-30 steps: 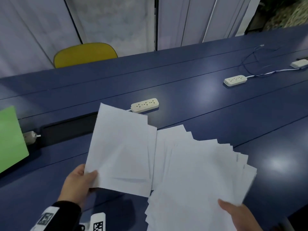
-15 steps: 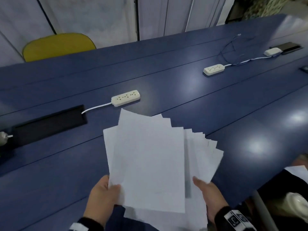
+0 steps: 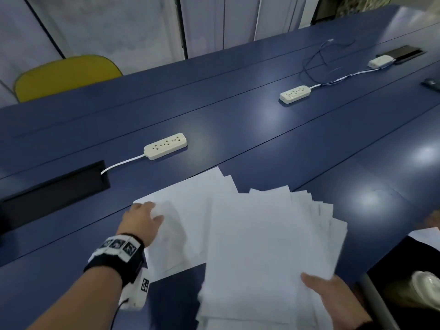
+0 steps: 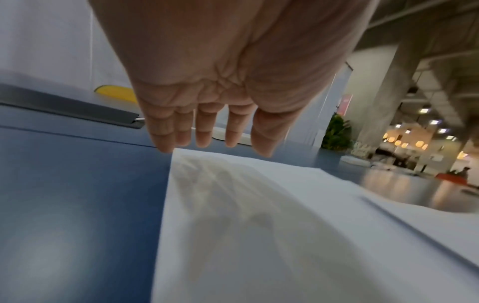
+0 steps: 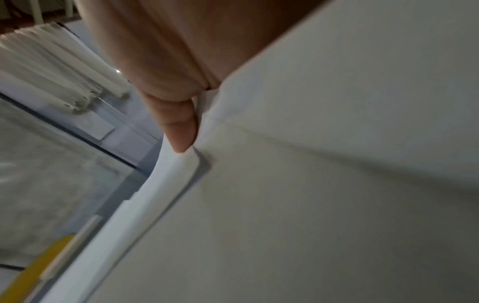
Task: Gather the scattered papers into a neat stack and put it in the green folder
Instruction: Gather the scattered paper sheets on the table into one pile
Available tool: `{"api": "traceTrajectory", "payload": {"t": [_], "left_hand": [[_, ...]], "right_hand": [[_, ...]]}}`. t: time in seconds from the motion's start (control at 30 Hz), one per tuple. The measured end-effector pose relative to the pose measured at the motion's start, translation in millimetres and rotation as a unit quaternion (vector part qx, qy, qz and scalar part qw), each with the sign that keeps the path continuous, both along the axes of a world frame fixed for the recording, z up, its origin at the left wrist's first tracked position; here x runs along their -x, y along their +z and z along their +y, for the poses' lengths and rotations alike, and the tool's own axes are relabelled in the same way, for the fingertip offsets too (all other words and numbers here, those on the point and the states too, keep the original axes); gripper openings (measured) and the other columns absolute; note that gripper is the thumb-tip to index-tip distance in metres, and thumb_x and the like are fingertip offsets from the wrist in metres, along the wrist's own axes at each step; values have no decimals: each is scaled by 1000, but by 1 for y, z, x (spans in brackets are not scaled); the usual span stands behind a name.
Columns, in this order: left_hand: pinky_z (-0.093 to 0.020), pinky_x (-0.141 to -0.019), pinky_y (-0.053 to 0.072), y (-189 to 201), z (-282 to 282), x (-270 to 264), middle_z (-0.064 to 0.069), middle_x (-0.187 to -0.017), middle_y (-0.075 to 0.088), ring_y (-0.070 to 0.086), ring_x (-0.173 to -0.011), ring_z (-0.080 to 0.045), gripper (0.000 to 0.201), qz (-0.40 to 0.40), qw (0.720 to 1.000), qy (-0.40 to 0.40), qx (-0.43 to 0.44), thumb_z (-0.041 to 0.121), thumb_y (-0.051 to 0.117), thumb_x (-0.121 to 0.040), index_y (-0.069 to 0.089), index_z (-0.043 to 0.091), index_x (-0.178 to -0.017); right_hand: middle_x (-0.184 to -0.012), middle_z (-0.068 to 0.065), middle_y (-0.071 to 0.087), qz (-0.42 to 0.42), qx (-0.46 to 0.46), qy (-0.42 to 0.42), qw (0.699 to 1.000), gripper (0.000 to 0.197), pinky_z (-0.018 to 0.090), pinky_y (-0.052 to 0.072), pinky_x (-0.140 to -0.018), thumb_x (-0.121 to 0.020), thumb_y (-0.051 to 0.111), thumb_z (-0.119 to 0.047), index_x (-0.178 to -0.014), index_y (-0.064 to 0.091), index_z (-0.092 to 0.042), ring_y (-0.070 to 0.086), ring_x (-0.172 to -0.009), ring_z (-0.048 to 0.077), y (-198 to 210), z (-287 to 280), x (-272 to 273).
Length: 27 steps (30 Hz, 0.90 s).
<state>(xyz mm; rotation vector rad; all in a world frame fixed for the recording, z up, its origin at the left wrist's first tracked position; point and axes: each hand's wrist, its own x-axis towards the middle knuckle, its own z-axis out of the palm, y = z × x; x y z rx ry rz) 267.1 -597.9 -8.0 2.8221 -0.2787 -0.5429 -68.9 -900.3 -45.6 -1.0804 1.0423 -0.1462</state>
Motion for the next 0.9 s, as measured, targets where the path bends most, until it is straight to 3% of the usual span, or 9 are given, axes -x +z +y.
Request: {"api": "traceTrajectory", "payload": {"t": [0.03, 0.13, 0.2, 0.27, 0.37, 0.5, 0.7, 0.8, 0.9], "left_hand": [[-44, -110, 37, -1, -3, -12, -11, -148, 41, 41, -133, -34, 57, 4, 1000, -13, -10, 41, 55, -92, 43, 20, -144], [-45, -117, 27, -10, -10, -26, -9, -162, 20, 19, -147, -33, 66, 37, 996, -68, -52, 43, 52, -94, 28, 24, -152], [-46, -116, 27, -10, -16, -18, -6, -163, 14, 12, -149, -31, 64, 36, 991, -95, -91, 47, 49, -94, 28, 25, -149], [-45, -109, 35, -6, -22, -8, -6, -152, 30, 25, -141, -30, 53, -7, 988, -103, -118, 51, 50, -92, 41, 23, -135], [-43, -100, 43, 1, -29, -6, -6, -130, 44, 38, -124, -29, 45, -30, 989, -97, -107, 54, 58, -86, 48, 20, -114], [-42, -103, 42, 7, -32, -19, -6, -139, 38, 36, -129, -29, 62, -5, 991, -83, -100, 56, 63, -83, 45, 21, -131], [-44, -112, 34, 3, -29, -13, -4, -157, 24, 22, -144, -30, 61, 29, 990, -115, -70, 52, 64, -84, 43, 20, -131], [-42, -104, 41, 2, -26, -4, -4, -139, 40, 34, -131, -28, 51, 3, 991, -108, -79, 55, 63, -84, 48, 21, -120], [-43, -96, 46, 6, -23, -9, -6, -127, 46, 46, -118, -30, 54, 11, 995, -61, -78, 55, 68, -78, 48, 20, -114]], "right_hand": [[-113, 17, 75, 9, 0, 4, 1000, 103, 58, 42, -109, -31, 99, -36, -121, 68, 3, 66, -109, 38, -4, -7, 5], [-124, 20, 70, 14, -18, 12, 1000, 116, 58, 36, -114, -25, 101, -34, -128, 63, 4, 61, -116, 39, -13, -24, 10], [-124, 12, 70, 32, 1, 30, 999, 129, 55, 35, -116, -15, 100, -49, -130, 63, -3, 60, -120, 35, -25, -30, 13], [-128, 5, 68, 58, 30, 53, 996, 134, 53, 34, -117, -12, 96, -62, -132, 63, -11, 58, -125, 31, -39, -35, 18], [-131, 4, 68, 59, 21, 51, 997, 121, 52, 34, -117, -19, 99, -56, -128, 65, -15, 57, -126, 29, -45, -38, 21], [-127, 6, 69, 64, -6, 48, 997, 131, 52, 37, -116, -9, 98, -58, -128, 65, -12, 58, -125, 31, -38, -36, 17], [-129, 10, 68, 49, -48, 39, 997, 140, 55, 36, -115, -8, 102, -47, -135, 60, -6, 59, -124, 35, -34, -36, 15], [-131, 9, 68, 55, -45, 29, 997, 137, 54, 37, -115, -11, 102, -49, -135, 61, -8, 60, -123, 34, -41, -35, 16], [-125, 14, 68, 38, -47, 8, 998, 136, 55, 35, -116, -1, 100, -48, -125, 63, -5, 59, -120, 36, -31, -32, 12]]}}
